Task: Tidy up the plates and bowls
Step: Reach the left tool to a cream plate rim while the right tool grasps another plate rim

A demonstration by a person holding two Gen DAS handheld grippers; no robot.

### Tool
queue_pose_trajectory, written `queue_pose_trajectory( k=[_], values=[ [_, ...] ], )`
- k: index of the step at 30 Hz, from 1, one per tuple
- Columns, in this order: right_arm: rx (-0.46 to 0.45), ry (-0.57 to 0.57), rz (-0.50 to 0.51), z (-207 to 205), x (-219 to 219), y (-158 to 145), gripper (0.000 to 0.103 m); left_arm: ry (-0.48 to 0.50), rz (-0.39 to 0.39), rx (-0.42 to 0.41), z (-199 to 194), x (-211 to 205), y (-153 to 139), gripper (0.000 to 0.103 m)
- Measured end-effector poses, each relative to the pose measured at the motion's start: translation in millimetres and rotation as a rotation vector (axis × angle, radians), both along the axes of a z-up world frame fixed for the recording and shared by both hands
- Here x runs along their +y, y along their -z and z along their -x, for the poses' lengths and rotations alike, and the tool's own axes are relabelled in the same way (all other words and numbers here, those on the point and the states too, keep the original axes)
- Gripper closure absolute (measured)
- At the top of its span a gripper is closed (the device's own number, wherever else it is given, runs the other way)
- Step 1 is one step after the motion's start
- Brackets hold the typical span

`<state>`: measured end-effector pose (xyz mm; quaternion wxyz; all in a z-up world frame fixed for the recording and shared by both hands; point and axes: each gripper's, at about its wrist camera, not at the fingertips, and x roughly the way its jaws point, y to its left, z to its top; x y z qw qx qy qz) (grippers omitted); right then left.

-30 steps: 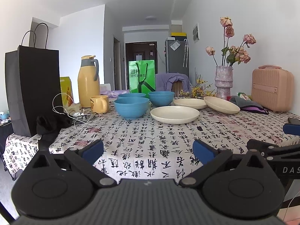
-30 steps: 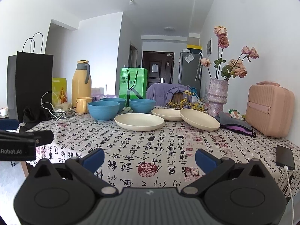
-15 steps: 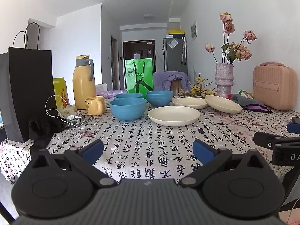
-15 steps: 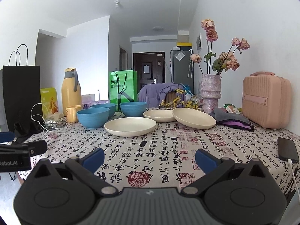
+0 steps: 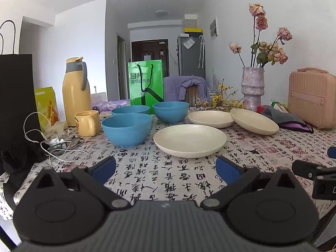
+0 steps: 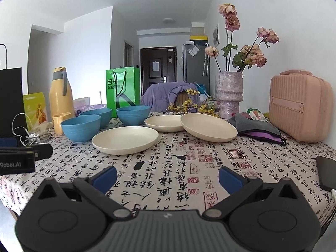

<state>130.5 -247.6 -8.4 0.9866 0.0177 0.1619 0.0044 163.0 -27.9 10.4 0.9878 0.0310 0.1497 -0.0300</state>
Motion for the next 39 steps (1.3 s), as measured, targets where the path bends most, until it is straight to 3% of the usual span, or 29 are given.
queue_pose_trajectory(
  k=[7, 18, 25, 29, 31, 35, 37, 39],
  values=[
    [0.023, 0.037, 0.005, -47, -27, 1, 0.000, 0.017, -0.006, 0.021, -53, -18, 0, 0.000],
    [0.104, 0.072, -0.085, -136, -106, -9, 0.002, 0.133, -0.020, 0.038, -138, -91, -4, 0.000],
    [0.175, 0.049, -0.086, -213, -165, -17, 0.027, 0.182, 0.031, 0.076, -195, -124, -12, 0.017],
    [0.259, 0.037, -0.079, -265, -192, -17, 0.030, 0.216, 0.033, 0.085, -229, -144, -16, 0.018],
    [0.291, 0.007, -0.083, -288, -201, -14, 0.038, 0.220, 0.020, 0.088, -246, -157, -16, 0.021],
    [0.363, -0.031, -0.111, -332, -216, -2, 0.046, 0.229, 0.040, 0.181, -290, -182, -9, 0.030],
    [0.393, -0.021, -0.125, -350, -222, 6, 0.051, 0.228, 0.030, 0.223, -310, -193, -2, 0.041],
    [0.393, -0.011, -0.110, -366, -225, 13, 0.052, 0.243, 0.041, 0.272, -327, -200, 3, 0.043]
  ],
)
